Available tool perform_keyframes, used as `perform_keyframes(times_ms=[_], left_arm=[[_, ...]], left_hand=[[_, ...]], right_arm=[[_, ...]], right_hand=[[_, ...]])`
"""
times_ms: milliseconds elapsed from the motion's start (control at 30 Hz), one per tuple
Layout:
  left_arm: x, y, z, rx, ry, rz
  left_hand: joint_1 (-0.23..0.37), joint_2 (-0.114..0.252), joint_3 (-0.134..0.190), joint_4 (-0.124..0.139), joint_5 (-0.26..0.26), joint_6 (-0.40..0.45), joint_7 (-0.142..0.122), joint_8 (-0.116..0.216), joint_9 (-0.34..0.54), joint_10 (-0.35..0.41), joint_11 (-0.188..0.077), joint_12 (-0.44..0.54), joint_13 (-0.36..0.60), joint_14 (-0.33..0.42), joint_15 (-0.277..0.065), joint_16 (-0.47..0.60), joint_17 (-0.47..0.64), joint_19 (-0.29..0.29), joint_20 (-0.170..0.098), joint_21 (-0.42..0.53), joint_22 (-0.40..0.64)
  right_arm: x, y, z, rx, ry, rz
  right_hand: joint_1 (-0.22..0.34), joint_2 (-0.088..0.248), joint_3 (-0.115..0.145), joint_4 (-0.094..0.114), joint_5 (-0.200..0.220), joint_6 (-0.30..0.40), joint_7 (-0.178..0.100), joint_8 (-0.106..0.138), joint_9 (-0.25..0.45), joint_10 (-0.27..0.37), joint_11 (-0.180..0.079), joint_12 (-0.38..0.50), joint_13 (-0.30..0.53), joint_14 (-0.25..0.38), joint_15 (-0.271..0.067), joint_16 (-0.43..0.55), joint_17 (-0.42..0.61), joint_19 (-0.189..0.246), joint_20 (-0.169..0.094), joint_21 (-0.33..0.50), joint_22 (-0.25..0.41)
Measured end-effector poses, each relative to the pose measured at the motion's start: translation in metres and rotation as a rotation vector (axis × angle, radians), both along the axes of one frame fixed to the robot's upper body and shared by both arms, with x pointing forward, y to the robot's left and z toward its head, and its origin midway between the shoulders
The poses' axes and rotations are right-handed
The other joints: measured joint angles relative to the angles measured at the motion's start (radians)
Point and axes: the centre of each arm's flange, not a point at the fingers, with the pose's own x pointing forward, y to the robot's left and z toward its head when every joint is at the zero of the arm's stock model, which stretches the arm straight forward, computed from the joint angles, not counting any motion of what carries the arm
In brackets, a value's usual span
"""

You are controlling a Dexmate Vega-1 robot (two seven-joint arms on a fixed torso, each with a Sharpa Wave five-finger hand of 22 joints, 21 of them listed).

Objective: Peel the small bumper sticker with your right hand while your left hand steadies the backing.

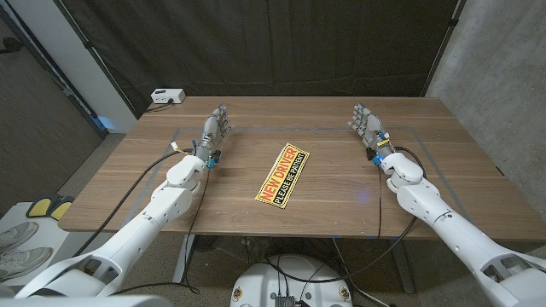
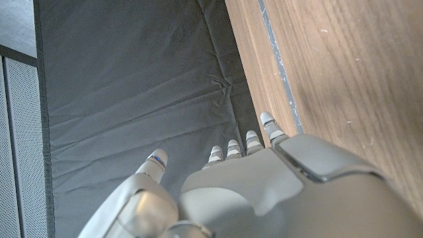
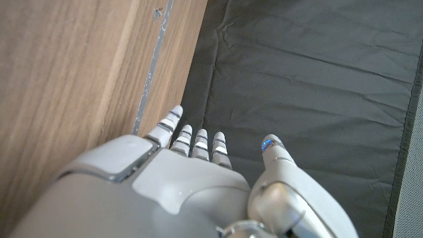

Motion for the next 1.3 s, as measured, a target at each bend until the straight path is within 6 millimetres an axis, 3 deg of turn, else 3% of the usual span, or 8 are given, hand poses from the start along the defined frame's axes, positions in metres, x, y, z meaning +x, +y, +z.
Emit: perform_keyframes(times_ms=[100, 200, 333, 933, 1033, 1067, 1167, 1300], left_arm=[[-0.001, -0.002, 0.000, 0.002, -0.009, 0.007], [-0.002, -0.003, 0.000, 0.003, -0.012, 0.006], [-0.003, -0.005, 0.001, 0.007, -0.018, 0.006], [-0.004, -0.013, 0.001, 0.017, -0.017, -0.009], [-0.005, -0.013, 0.002, 0.018, -0.018, -0.010], [-0.005, -0.014, 0.001, 0.020, -0.016, -0.013], [-0.005, -0.014, 0.001, 0.022, -0.015, -0.015], [-0.006, -0.014, 0.001, 0.024, -0.016, -0.016]], left_hand=[[0.005, 0.004, 0.009, -0.008, -0.011, 0.036, 0.009, 0.004, 0.005, 0.045, 0.025, 0.024, 0.021, 0.037, -0.004, 0.010, 0.012, 0.022, -0.002, 0.005, 0.001], [0.011, 0.010, 0.013, -0.012, -0.015, -0.002, -0.028, -0.023, 0.004, -0.001, 0.029, 0.005, 0.028, -0.007, -0.008, -0.017, 0.010, 0.009, 0.001, -0.006, 0.001], [0.011, 0.010, 0.017, -0.016, -0.015, -0.025, -0.044, -0.033, 0.002, -0.017, 0.028, -0.003, 0.028, -0.026, -0.002, -0.024, 0.009, -0.002, 0.006, -0.012, 0.001], [0.010, 0.010, 0.013, -0.021, -0.015, -0.028, -0.047, -0.033, 0.002, -0.022, 0.033, -0.003, 0.025, -0.023, 0.004, -0.028, 0.009, -0.013, 0.007, -0.017, 0.001], [0.011, 0.010, 0.013, -0.021, -0.015, -0.028, -0.047, -0.033, 0.002, -0.022, 0.033, -0.003, 0.025, -0.023, 0.004, -0.028, 0.009, -0.013, 0.007, -0.017, 0.001], [0.011, 0.010, 0.013, -0.021, -0.015, -0.028, -0.047, -0.033, 0.002, -0.022, 0.033, -0.003, 0.025, -0.023, 0.004, -0.028, 0.009, -0.013, 0.007, -0.017, 0.001], [0.011, 0.010, 0.013, -0.021, -0.015, -0.024, -0.044, -0.033, 0.002, -0.022, 0.033, -0.003, 0.025, -0.023, 0.004, -0.028, 0.009, -0.013, 0.007, -0.017, 0.001], [0.011, 0.010, 0.013, -0.021, -0.015, -0.024, -0.044, -0.033, 0.002, -0.022, 0.033, -0.003, 0.025, -0.018, 0.009, -0.028, 0.009, -0.013, 0.007, -0.017, 0.001]], right_arm=[[-0.002, 0.000, 0.000, -0.004, 0.000, -0.004], [-0.002, -0.002, -0.001, -0.016, 0.006, -0.022], [-0.008, 0.000, 0.001, -0.063, 0.007, -0.047], [-0.032, 0.028, 0.012, -0.364, -0.004, -0.208], [-0.029, 0.024, 0.007, -0.402, 0.017, -0.259], [-0.041, 0.039, 0.016, -0.443, -0.021, -0.238], [-0.046, 0.045, 0.018, -0.495, -0.029, -0.263], [-0.041, 0.038, 0.012, -0.549, 0.001, -0.331]], right_hand=[[0.014, 0.005, 0.011, -0.011, 0.000, 0.017, 0.008, 0.001, 0.002, 0.039, 0.015, 0.017, 0.009, 0.040, -0.004, 0.014, 0.013, 0.023, -0.003, 0.007, 0.003], [0.038, -0.006, 0.016, -0.034, 0.000, -0.019, -0.014, -0.010, 0.002, 0.001, -0.022, -0.003, 0.010, -0.012, -0.022, -0.013, 0.012, -0.009, 0.001, -0.012, 0.002], [0.049, -0.007, 0.019, -0.042, 0.000, -0.027, -0.022, -0.010, 0.002, -0.022, -0.045, -0.014, 0.008, -0.043, -0.041, -0.027, 0.006, -0.030, 0.002, -0.020, 0.000], [0.070, -0.001, 0.025, -0.056, 0.000, -0.003, -0.027, -0.005, 0.002, -0.007, -0.031, -0.013, 0.006, -0.035, -0.012, -0.027, 0.001, -0.042, 0.011, -0.023, 0.000], [0.074, 0.003, 0.026, -0.057, 0.000, -0.003, -0.027, -0.005, 0.002, -0.002, -0.033, -0.010, 0.006, -0.034, -0.010, -0.027, 0.001, -0.042, 0.011, -0.023, 0.000], [0.074, 0.003, 0.026, -0.057, 0.000, -0.003, -0.027, -0.005, 0.002, -0.002, -0.033, -0.010, 0.006, -0.034, -0.010, -0.027, 0.001, -0.042, 0.011, -0.023, 0.000], [0.079, -0.002, 0.030, -0.061, 0.000, 0.005, -0.028, -0.005, 0.002, -0.002, -0.033, -0.010, 0.006, -0.028, -0.009, -0.027, 0.001, -0.042, 0.011, -0.023, 0.000], [0.087, -0.003, 0.034, -0.065, 0.000, 0.007, -0.027, -0.005, 0.002, 0.002, -0.037, -0.010, 0.006, -0.026, -0.011, -0.027, -0.004, -0.042, 0.011, -0.023, 0.000]])
